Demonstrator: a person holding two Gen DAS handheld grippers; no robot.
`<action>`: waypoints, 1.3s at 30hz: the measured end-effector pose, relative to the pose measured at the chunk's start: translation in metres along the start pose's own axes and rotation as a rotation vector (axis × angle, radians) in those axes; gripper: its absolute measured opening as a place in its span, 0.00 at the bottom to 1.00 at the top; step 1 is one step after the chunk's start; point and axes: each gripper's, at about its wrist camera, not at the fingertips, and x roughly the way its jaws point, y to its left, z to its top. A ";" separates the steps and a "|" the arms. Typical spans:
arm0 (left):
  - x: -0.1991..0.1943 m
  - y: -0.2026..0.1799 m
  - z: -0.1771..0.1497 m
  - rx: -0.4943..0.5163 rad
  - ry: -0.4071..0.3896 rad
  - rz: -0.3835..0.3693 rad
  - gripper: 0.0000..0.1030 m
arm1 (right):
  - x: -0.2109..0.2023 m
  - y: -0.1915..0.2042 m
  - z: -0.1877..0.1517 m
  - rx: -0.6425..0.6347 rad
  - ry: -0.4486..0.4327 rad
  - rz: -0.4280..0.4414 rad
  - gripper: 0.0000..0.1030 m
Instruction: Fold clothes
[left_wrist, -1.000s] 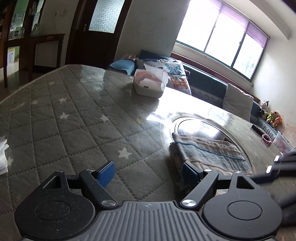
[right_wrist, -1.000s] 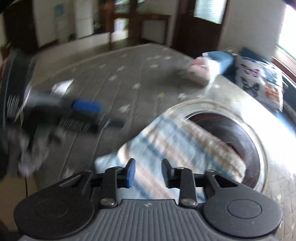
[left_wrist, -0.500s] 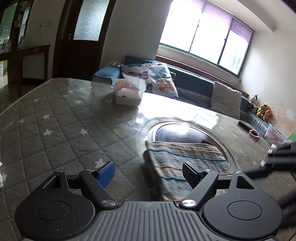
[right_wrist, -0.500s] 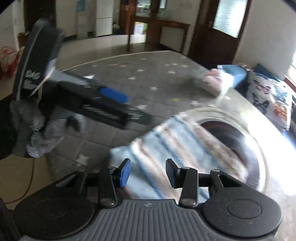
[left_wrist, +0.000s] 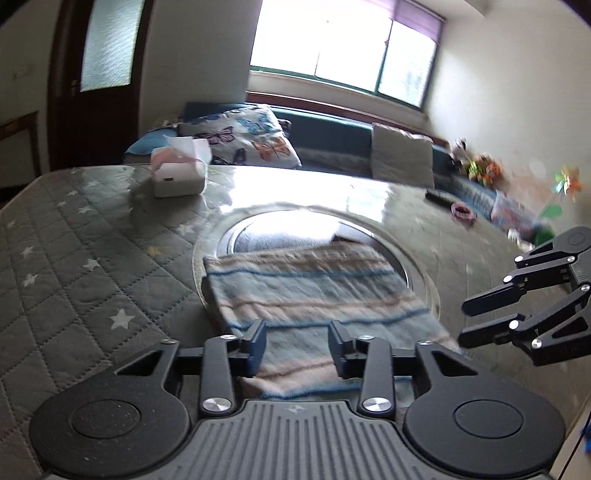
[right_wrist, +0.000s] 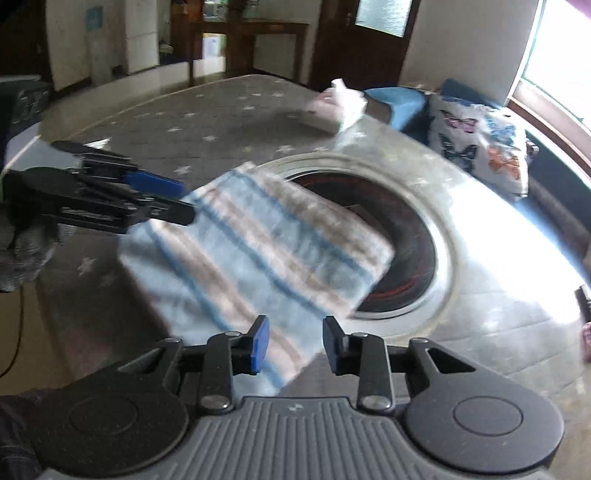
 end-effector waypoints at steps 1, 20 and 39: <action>0.001 -0.001 -0.002 0.014 0.007 0.004 0.30 | 0.001 0.002 -0.005 -0.001 -0.004 0.021 0.28; 0.034 0.011 0.021 0.041 0.067 0.081 0.25 | 0.027 -0.028 -0.009 0.152 -0.092 0.060 0.27; 0.094 -0.005 0.068 0.105 0.113 0.010 0.25 | 0.089 -0.088 0.019 0.349 -0.118 0.024 0.26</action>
